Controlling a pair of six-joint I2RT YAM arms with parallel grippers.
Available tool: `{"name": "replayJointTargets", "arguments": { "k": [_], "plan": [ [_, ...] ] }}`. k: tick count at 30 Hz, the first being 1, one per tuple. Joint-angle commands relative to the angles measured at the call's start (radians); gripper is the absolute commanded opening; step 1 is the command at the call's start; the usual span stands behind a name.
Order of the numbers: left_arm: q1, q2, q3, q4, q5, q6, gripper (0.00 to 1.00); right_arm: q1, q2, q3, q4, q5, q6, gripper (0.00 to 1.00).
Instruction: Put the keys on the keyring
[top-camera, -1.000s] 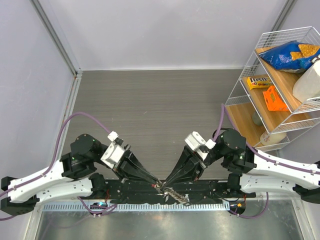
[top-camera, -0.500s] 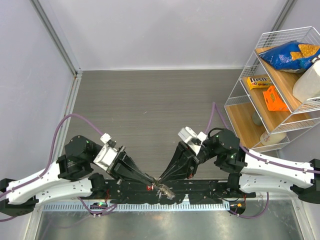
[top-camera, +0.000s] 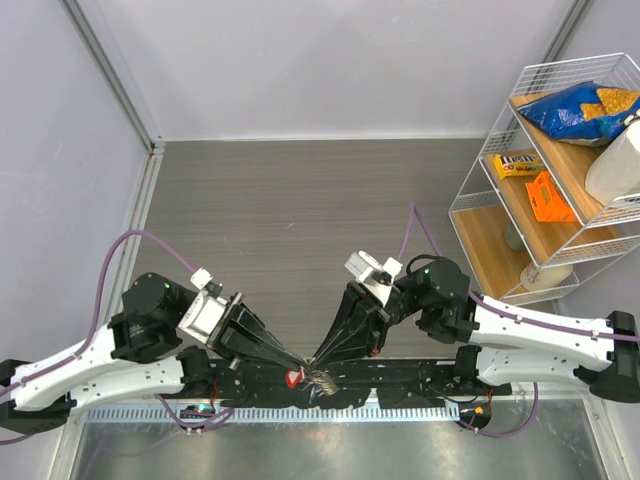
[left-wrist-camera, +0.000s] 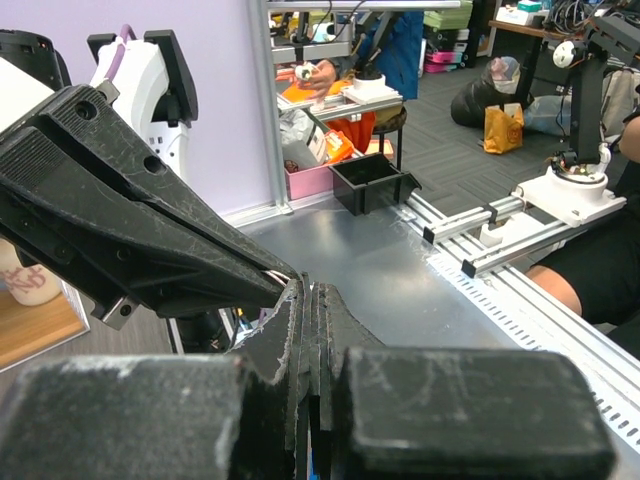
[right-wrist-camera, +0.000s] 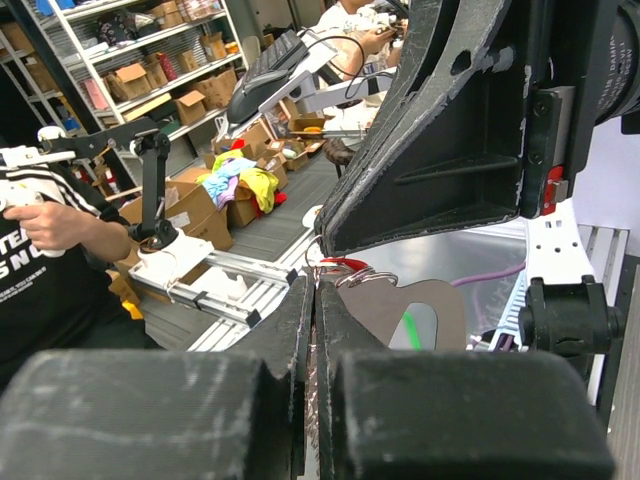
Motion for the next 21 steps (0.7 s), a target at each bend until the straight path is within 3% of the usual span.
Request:
{"name": "replayJointTargets", "arguments": {
  "k": [1, 21],
  "plan": [
    [-0.004, -0.008, 0.0, 0.018, -0.019, 0.01, 0.0, -0.001, 0.005, 0.005, 0.117, -0.026, 0.045, 0.06],
    [-0.004, -0.006, 0.005, 0.02, -0.024, 0.007, 0.0, -0.001, 0.04, 0.005, 0.172, -0.032, 0.086, 0.06]
  ]
}}
